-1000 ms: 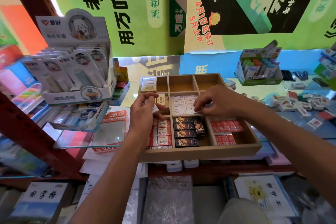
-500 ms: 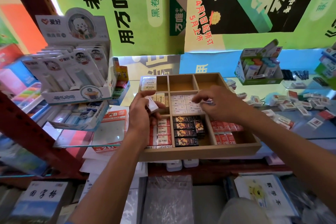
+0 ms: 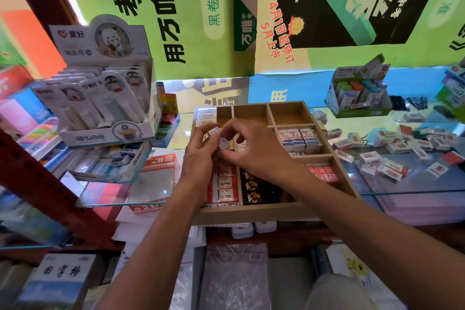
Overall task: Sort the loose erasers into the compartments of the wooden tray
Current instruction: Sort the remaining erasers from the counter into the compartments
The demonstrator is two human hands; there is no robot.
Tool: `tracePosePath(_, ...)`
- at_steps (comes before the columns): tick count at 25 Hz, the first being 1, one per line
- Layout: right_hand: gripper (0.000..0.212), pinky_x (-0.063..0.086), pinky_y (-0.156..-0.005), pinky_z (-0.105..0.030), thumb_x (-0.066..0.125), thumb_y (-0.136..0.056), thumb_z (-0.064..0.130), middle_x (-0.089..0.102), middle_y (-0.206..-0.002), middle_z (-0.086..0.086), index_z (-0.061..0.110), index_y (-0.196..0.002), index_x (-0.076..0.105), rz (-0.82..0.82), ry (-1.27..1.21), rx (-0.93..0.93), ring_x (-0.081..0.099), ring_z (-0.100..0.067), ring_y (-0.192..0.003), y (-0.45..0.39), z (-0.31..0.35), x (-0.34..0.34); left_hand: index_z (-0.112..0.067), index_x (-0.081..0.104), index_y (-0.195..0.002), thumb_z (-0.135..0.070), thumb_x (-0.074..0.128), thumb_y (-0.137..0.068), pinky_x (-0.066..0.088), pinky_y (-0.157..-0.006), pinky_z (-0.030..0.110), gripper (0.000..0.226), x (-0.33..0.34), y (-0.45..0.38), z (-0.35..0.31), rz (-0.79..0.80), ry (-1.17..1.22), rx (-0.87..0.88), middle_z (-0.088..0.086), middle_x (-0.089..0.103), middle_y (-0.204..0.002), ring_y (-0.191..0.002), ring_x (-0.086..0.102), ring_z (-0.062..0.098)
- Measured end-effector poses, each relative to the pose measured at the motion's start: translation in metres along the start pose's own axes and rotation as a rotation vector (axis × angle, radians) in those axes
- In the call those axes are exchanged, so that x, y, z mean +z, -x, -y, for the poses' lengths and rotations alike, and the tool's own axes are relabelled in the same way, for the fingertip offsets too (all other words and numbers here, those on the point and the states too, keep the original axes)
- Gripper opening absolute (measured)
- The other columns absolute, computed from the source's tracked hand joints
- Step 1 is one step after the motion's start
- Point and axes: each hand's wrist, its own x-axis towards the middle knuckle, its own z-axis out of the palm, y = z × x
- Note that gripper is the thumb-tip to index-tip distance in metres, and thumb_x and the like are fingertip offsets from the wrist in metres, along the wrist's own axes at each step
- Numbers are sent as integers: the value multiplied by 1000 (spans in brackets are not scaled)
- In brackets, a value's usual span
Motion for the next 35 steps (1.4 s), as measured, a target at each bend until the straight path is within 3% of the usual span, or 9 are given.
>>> tracePosePath(5, 29, 53, -64, -25, 75, -82, 28, 63, -76, 11, 24, -108, 62, 18, -91, 50, 61, -5, -68, 1, -3, 2, -26, 58, -118, -37, 49, -102, 58, -62, 32, 21, 2, 0, -1, -48, -53, -25, 6, 74, -99, -82, 74, 20)
tracePosePath(9, 62, 42, -72, -9, 80, -80, 25, 65, -96, 18, 30, -136, 53, 220, -7, 7, 56, 6, -78, 2, -14, -13, -23, 68, -114, -34, 50, -102, 59, -64, 29, 24, 4, 0, -2, -20, -135, -4, 2, 74, -95, -83, 74, 17)
tracePosePath(11, 55, 40, -78, -18, 79, -80, 30, 70, -108, 10, 28, -131, 59, 159, 111, -17, 56, 1, -89, 1, -21, -16, -23, 72, -108, -30, 49, -103, 59, -64, 28, 24, 5, 3, -3, 9, -142, -7, 3, 75, -91, -81, 73, 17)
tracePosePath(14, 42, 41, -74, -25, 79, -79, 40, 67, -95, 16, 29, -118, 65, 137, 111, 28, 54, 4, -77, -1, -26, -17, -19, 73, -104, -30, 46, -104, 56, -58, 25, 29, 5, 3, -4, 23, -167, -32, 7, 75, -86, -77, 73, 21)
tracePosePath(17, 39, 44, -75, -30, 76, -81, 42, 64, -102, 11, 29, -118, 67, 148, 231, -65, 53, -5, -90, -5, -29, -17, -18, 74, -102, -31, 48, -103, 57, -64, 31, 29, 4, 2, -2, 65, -181, -36, 8, 75, -87, -79, 74, 23)
tracePosePath(21, 24, 42, -75, -31, 72, -87, 35, 57, -101, 2, 19, -105, 74, 118, 223, -86, 50, -12, -95, -11, -40, -26, -20, 69, -108, -31, 47, -103, 57, -65, 31, 25, 5, 0, 0, 65, -223, 2, 4, 76, -87, -78, 72, 19)
tracePosePath(24, 28, 43, -82, -32, 57, -98, 26, 58, -113, -2, 13, -121, 68, 68, 335, 47, 52, -16, -101, -14, -54, -29, -20, 62, -116, -29, 44, -104, 56, -73, 39, 23, 5, -3, -1, 2, -151, -24, 6, 76, -90, -77, 70, 21)
tracePosePath(29, 21, 43, -68, -27, 57, -98, 26, 57, -103, 0, 13, -107, 71, 92, 504, 31, 57, -16, -84, -12, -59, -10, -17, 62, -115, -29, 44, -104, 49, -51, 19, 24, 6, -2, 0, -19, -155, -30, 5, 76, -86, -70, 69, 14)
tracePosePath(35, 14, 38, -69, -25, 62, -93, 17, 62, -99, 0, 15, -99, 74, 46, 463, 105, 57, -16, -86, -27, -57, -2, -18, 63, -114, -27, 44, -105, 49, -51, 18, 23, 7, -2, -2, -22, -155, -35, 5, 76, -85, -68, 69, 13)
